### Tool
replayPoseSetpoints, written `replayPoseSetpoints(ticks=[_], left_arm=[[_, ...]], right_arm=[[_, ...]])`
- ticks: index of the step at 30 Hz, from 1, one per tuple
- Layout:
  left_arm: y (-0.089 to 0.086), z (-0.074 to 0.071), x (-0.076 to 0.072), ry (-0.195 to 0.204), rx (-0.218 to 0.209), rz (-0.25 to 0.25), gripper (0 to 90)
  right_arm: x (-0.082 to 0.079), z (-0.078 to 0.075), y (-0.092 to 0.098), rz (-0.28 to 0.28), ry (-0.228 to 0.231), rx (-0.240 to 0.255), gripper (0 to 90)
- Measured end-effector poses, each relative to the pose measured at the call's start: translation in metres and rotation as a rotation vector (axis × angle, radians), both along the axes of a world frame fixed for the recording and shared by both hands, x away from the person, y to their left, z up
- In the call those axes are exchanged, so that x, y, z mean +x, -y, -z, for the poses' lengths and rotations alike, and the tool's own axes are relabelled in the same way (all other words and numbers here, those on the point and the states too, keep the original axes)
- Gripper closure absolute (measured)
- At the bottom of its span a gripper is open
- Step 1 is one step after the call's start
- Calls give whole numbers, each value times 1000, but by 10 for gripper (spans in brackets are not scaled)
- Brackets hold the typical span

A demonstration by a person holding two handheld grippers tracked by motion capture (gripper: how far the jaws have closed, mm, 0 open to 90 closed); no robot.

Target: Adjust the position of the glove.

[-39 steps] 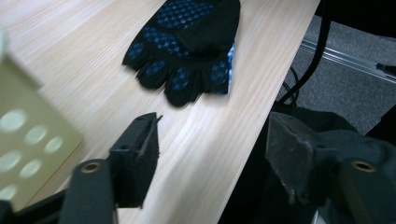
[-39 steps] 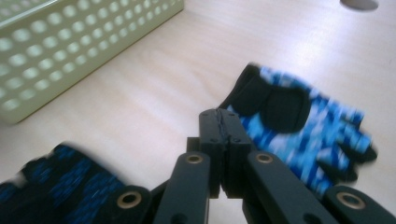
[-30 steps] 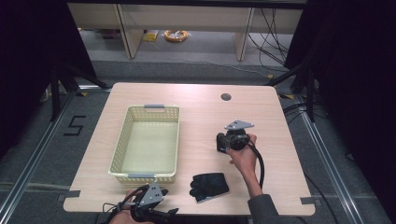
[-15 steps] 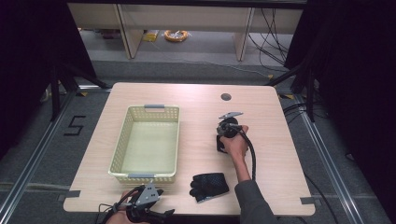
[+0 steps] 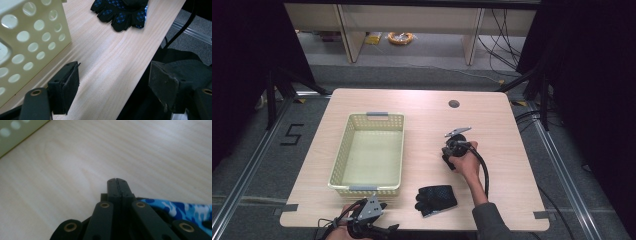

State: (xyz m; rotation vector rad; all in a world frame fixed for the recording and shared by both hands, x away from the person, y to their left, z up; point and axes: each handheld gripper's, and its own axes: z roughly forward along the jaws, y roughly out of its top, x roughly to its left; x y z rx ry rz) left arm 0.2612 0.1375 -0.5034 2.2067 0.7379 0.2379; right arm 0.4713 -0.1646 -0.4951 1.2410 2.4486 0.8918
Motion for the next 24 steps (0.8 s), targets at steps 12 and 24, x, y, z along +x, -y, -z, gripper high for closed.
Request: replayPoseSetpoints(ticks=[12, 24], left_arm=[[1, 0, -1, -4, -11, -1, 245], [2, -1, -2, -8, -20, -1, 248]], right_arm=[[-49, -3, 20, -111, -15, -71, 900], [-71, -7, 69, -42, -13, -73, 900]])
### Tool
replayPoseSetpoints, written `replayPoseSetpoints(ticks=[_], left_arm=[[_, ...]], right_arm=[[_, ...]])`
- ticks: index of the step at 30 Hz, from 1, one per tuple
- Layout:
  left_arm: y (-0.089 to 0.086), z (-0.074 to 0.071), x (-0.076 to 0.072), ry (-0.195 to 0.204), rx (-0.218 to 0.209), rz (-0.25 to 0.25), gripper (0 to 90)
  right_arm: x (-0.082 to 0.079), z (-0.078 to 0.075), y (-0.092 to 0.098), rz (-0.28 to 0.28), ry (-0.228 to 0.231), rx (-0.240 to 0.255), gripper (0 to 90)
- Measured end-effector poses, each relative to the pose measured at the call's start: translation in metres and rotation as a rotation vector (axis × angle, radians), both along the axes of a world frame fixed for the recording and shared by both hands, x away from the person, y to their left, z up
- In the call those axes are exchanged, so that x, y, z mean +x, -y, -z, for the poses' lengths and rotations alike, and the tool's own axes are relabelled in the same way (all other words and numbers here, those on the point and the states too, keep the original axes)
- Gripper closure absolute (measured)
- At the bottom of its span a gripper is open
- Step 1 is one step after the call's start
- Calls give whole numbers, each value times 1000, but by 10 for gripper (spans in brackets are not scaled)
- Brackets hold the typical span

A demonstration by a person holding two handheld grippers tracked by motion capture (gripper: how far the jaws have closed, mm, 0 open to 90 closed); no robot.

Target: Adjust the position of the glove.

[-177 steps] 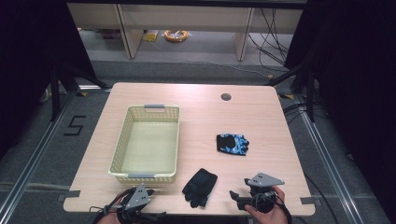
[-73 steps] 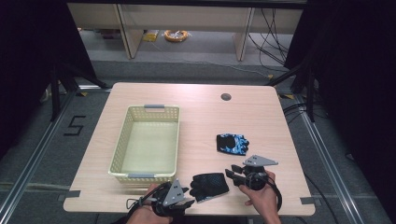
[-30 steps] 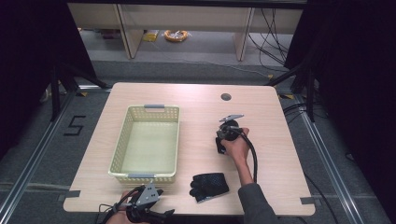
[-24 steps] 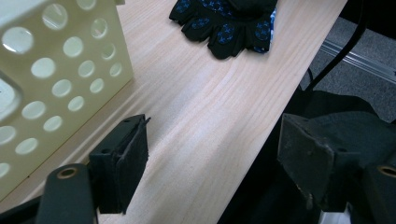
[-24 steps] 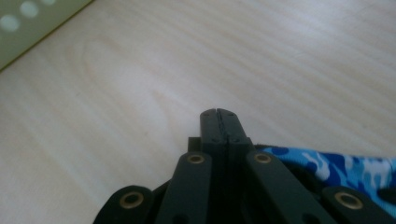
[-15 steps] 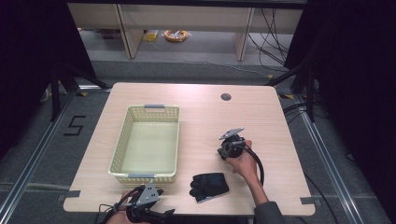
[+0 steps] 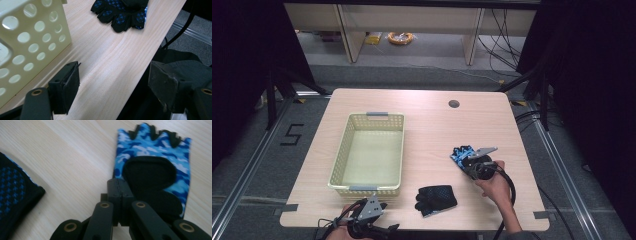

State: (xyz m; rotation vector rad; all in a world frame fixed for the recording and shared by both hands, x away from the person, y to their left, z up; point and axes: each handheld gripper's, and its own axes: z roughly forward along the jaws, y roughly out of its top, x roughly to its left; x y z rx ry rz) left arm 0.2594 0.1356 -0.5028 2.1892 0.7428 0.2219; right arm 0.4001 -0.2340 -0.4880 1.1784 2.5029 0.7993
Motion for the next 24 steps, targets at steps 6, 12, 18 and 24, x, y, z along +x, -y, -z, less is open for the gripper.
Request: replayPoseSetpoints(ticks=[6, 12, 18, 24], left_arm=[[-1, -1, 1, 19, 14, 15, 248], [0, 0, 0, 7, 20, 7, 249], [0, -1, 1, 23, 24, 23, 249], [1, 0, 0, 7, 14, 9, 249]], right_arm=[[-1, -6, 19, 47, 0, -19, 900], [5, 0, 31, 74, 56, -33, 900], [12, 0, 43, 120, 23, -63, 900], [18, 1, 45, 102, 30, -90, 900]])
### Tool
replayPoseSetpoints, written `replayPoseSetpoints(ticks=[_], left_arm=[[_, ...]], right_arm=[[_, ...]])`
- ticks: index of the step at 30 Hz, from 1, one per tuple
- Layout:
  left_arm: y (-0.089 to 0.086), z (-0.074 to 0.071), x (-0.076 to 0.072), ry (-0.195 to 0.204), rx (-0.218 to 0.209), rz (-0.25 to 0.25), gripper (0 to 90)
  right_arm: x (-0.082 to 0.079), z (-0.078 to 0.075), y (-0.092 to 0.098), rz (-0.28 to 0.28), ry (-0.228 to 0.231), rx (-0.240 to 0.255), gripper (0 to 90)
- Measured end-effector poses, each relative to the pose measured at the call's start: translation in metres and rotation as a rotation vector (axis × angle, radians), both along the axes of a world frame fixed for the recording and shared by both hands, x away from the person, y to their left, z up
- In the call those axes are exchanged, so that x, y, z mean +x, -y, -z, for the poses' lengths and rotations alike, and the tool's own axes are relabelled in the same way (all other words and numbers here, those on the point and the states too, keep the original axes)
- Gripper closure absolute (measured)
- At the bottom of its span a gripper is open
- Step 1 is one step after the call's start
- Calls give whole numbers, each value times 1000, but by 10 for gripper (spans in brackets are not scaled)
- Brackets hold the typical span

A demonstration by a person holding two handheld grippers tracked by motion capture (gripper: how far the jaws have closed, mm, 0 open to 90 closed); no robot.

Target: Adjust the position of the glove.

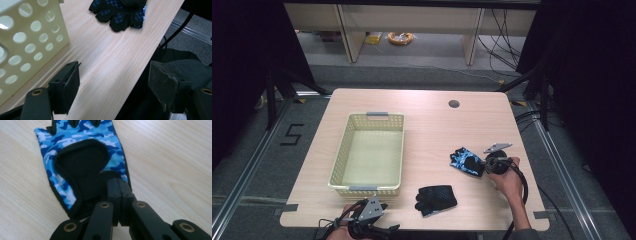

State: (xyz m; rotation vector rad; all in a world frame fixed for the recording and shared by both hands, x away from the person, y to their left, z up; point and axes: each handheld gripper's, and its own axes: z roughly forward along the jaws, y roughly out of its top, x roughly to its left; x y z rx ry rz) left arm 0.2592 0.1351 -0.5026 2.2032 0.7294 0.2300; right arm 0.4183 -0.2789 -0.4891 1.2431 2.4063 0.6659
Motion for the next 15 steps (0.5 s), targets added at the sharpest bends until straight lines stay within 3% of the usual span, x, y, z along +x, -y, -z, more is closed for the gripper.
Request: replayPoseSetpoints(ticks=[2, 5, 7, 8, 9, 12, 15], left_arm=[[0, -1, 0, 9, 0, 9, 250], [0, -1, 0, 1, -9, -4, 250], [-1, -2, 0, 2, -9, -3, 250], [-1, -2, -1, -3, -20, 0, 250], [-1, -3, 0, 11, -6, -3, 250], [-2, -3, 0, 6, -9, 0, 249], [-3, -3, -1, 3, -12, -4, 248]], right_arm=[[0, -4, -1, 11, 13, 4, 893], [2, -17, -6, 35, 75, 28, 768], [8, -21, -8, 19, 119, 32, 694], [11, -21, -11, 30, 112, 36, 677], [14, -22, -14, 33, 90, 43, 651], [25, -14, -21, 7, 51, 20, 619], [30, -8, -25, 33, -1, 22, 605]])
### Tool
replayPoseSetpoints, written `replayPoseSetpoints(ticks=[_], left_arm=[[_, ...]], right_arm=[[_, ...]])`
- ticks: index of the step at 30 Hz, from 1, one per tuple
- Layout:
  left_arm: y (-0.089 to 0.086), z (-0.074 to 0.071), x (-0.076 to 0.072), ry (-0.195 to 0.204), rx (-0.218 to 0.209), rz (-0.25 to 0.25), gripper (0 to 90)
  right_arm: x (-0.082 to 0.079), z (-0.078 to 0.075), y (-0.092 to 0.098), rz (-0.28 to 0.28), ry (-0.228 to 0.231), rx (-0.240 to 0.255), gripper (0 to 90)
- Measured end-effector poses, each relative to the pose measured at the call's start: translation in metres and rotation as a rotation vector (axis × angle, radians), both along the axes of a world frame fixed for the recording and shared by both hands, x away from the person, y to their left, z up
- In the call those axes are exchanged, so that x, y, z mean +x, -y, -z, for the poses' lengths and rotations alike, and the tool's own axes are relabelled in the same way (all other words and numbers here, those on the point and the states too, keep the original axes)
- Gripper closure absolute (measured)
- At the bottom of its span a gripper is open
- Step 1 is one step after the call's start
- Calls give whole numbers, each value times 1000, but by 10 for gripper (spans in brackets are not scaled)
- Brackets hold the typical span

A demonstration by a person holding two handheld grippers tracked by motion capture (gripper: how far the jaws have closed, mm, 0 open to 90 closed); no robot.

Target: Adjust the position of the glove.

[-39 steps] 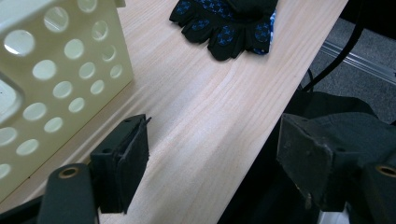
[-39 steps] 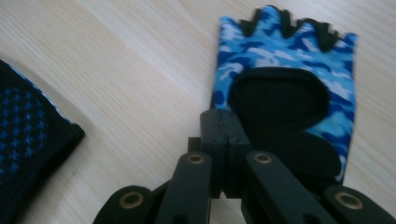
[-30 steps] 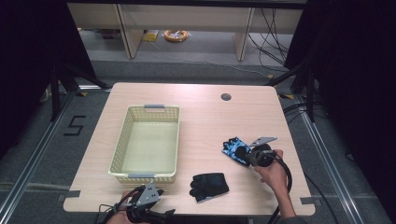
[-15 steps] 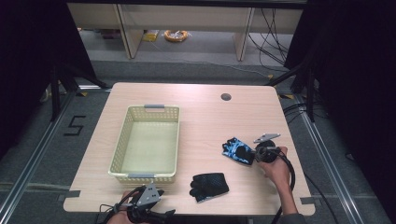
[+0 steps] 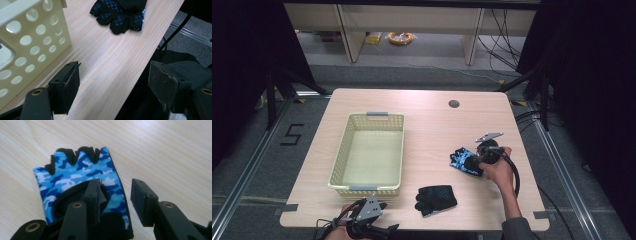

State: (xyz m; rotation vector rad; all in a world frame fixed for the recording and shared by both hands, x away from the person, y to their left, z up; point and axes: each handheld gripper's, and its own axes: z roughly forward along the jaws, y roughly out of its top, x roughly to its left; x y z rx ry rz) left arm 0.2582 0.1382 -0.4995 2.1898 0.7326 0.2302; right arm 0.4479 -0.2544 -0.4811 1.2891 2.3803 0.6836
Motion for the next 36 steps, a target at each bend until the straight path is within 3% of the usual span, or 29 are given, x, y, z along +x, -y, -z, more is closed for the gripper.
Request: replayPoseSetpoints(ticks=[1, 3, 4, 5, 9, 11, 12, 13, 14, 15, 16, 17, 18, 21, 22, 23, 24, 25, 26, 30, 32, 33, 34, 36], left_arm=[[-2, -1, 1, 8, 16, 13, 248], [-2, 0, 0, 2, -1, -6, 248], [-3, 0, 1, 15, 5, 8, 248], [-3, 0, 1, 14, 3, 7, 248], [-5, 0, 0, 9, 6, 9, 248], [-5, 0, 0, 8, 4, 7, 247], [-4, 1, -1, -11, -4, -7, 247], [-5, 1, -1, -5, -3, -9, 247], [-5, 2, -1, -2, 10, -7, 248], [-5, 2, -1, -10, 8, -4, 248], [-4, 2, -1, -10, 6, -8, 248], [-4, 2, -1, -9, 7, -4, 248], [-4, 2, -1, -10, 6, -4, 249], [-4, 4, 1, -10, 13, -5, 250], [-5, 4, 1, -11, 16, -3, 250], [-4, 4, 0, -11, 14, -2, 250], [-4, 4, 0, -12, 13, -1, 251], [-4, 4, 0, -11, 13, 2, 251], [-5, 3, 1, 6, 22, 19, 251], [-4, 4, 0, -13, 8, -1, 251], [-4, 4, 1, -13, 12, -2, 251], [-4, 5, 0, -16, 2, -4, 251], [-4, 4, 0, -15, 12, 3, 250], [-5, 4, 1, 9, 25, 20, 250]], right_arm=[[1, 1, 0, 6, -12, 2, 603], [4, 5, 1, 5, -10, -9, 599], [5, 6, 1, 15, -20, -1, 594], [5, 7, 1, 36, -38, 21, 593], [5, 9, 6, 31, -48, 78, 682], [6, 12, 9, -4, -15, 85, 726], [5, 12, 10, -7, -15, 84, 766], [4, 14, 8, 12, 2, 104, 793], [3, 13, 8, 15, -13, 104, 815], [4, 14, 10, -3, 8, 89, 855], [3, 12, 10, 6, -15, 93, 874], [3, 12, 11, -1, -9, 96, 878], [3, 15, 12, -4, 25, 106, 881], [2, 11, 12, 3, 3, 111, 883], [2, 11, 14, -13, 20, 102, 884], [2, 11, 13, -5, 37, 127, 884], [1, 8, 14, -17, 40, 113, 884], [1, 5, 14, -25, 72, 122, 884], [0, 1, 16, -54, 68, 98, 884], [-11, -20, 14, -67, 114, 133, 885], [-15, -29, 14, -104, 156, 147, 885], [-18, -33, 13, -96, 146, 164, 885], [-20, -37, 14, -121, 165, 165, 885], [-27, -44, 10, -125, 167, 176, 885]])
